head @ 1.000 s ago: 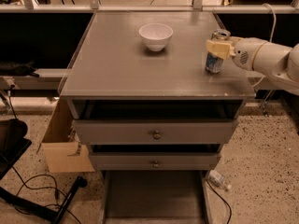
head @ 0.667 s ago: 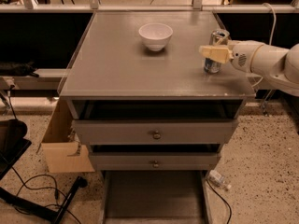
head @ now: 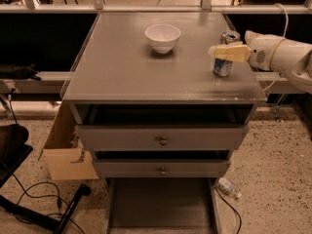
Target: Pick redbull can from bottom drawer and place on counter
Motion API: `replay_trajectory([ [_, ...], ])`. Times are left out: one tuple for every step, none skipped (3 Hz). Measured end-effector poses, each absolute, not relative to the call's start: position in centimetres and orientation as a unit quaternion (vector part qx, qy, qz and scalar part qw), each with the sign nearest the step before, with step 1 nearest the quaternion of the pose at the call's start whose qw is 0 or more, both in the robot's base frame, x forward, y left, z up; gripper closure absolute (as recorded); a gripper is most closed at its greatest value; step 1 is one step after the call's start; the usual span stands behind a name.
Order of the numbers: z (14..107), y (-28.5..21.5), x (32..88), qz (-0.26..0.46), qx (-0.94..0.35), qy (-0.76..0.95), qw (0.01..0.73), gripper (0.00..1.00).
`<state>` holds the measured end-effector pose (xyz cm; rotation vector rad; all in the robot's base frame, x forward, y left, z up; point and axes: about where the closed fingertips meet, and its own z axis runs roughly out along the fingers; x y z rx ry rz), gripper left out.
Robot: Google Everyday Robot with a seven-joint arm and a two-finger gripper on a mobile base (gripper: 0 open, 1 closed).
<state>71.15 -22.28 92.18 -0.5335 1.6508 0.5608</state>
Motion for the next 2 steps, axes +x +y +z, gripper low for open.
replay_trajectory([
  [98.0, -24.9, 67.3, 0.193, -0.297, 0.694, 0.626, 0.00],
  [100.2, -26.7, 63.5, 0.160, -0.368, 0.693, 0.599, 0.00],
])
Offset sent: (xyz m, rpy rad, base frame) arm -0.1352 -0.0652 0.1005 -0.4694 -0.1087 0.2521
